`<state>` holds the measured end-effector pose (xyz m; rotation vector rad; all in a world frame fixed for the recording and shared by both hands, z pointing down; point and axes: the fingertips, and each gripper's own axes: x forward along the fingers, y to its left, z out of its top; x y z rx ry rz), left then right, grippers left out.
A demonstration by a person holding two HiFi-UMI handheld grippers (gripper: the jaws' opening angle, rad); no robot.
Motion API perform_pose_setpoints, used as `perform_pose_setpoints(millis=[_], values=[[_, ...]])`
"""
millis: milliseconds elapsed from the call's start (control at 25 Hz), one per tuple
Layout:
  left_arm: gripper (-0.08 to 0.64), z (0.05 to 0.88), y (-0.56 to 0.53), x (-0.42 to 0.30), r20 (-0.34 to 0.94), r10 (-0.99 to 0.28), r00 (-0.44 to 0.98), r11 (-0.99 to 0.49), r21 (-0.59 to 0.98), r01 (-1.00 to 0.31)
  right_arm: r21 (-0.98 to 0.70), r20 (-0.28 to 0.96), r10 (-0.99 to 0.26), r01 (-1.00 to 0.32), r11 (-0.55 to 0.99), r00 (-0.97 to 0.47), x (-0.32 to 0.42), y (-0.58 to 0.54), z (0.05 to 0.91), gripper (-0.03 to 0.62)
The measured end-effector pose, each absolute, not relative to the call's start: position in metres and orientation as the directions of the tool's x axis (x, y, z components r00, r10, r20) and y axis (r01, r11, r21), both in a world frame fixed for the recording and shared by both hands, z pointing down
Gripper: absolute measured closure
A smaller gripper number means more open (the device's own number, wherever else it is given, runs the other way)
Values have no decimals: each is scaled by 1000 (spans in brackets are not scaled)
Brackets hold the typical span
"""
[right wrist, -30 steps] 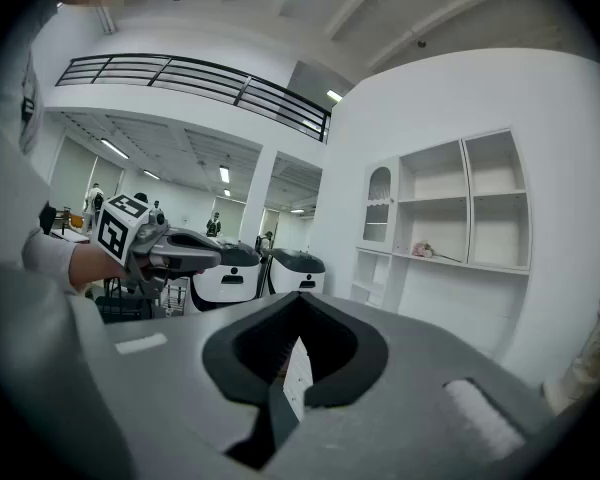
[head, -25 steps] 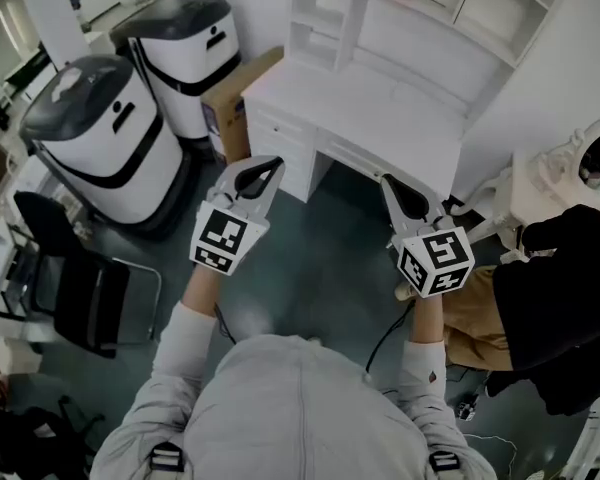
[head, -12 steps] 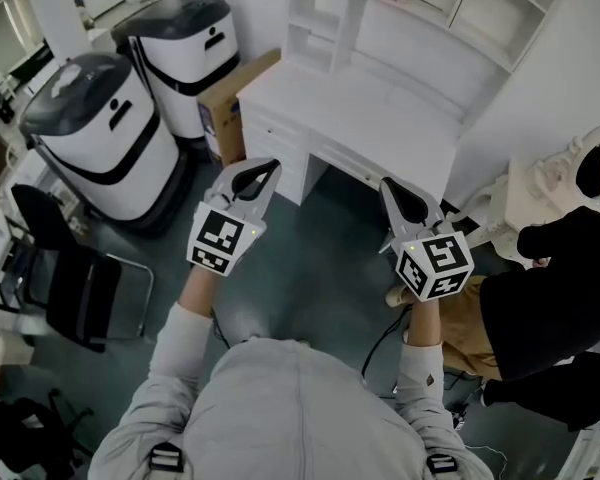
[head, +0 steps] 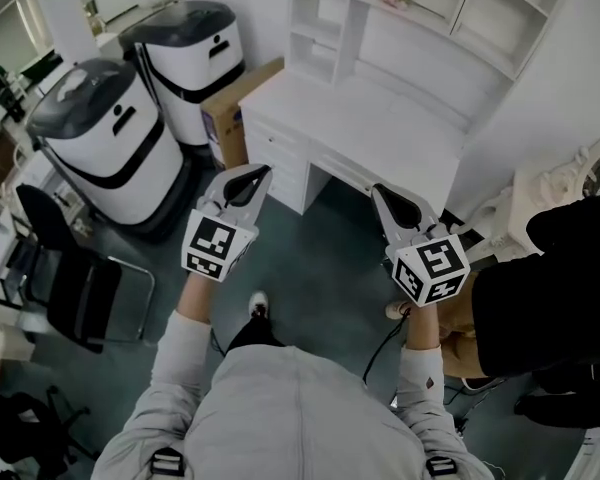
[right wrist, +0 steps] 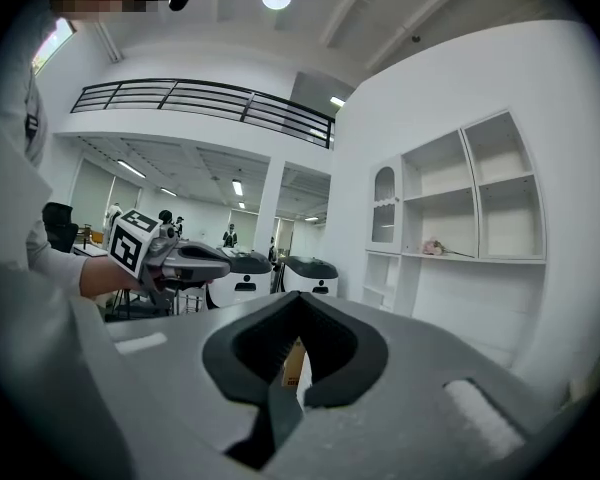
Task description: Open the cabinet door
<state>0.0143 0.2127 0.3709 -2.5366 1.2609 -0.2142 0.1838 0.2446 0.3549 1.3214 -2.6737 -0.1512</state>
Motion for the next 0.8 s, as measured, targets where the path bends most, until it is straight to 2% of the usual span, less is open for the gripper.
perform_pose_setpoints(millis=[360,800], values=[[542,383,117,15,9,-777,629,-596,-332,-731,150,112,-824,-810,567,-556,187,162,368,591],[541,352,-28,12,-3,-709,705,-659,-354,-664,147,58,-864,-852,503,-501,173,29,327,591]])
